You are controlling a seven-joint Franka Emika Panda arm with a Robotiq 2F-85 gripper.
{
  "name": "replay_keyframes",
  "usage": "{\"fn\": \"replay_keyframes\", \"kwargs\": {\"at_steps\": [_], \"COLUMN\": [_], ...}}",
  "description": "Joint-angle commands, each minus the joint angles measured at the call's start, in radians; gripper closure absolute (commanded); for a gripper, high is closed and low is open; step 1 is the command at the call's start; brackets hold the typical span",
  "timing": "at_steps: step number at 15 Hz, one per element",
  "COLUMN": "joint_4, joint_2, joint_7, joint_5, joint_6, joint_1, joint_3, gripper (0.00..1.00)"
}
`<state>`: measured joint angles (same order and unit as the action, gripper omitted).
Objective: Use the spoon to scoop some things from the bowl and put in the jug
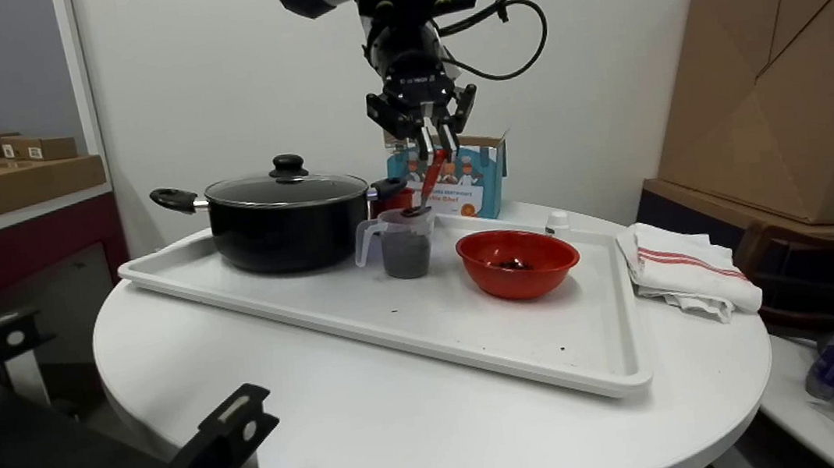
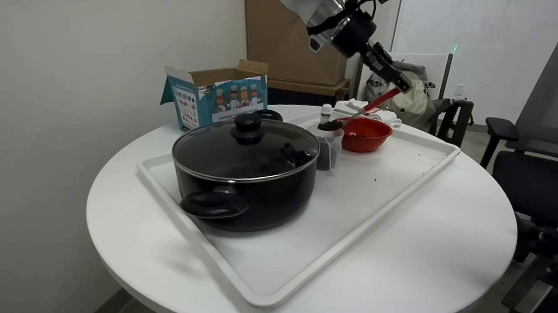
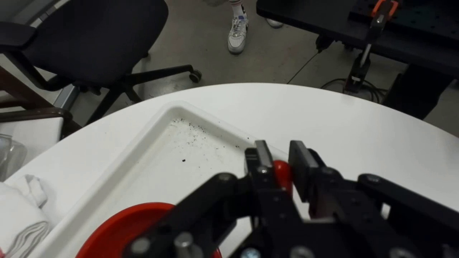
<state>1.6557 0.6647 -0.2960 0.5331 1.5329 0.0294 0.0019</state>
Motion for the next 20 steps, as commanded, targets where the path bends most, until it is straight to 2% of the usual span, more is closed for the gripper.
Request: {"fn": "replay_keyframes", "kwargs": {"at_steps": [1, 20], "joint_4": [-0.034, -0.068], "joint_2": [0.024, 0.070], "joint_7": [0.001, -0.009], "joint_5": [0.067, 0.280], "joint_6": [-0.057, -0.138], "joint_1": [0.028, 0.082], "joint_3": [-0.011, 0.024], "gripper": [0.95, 0.95]}}
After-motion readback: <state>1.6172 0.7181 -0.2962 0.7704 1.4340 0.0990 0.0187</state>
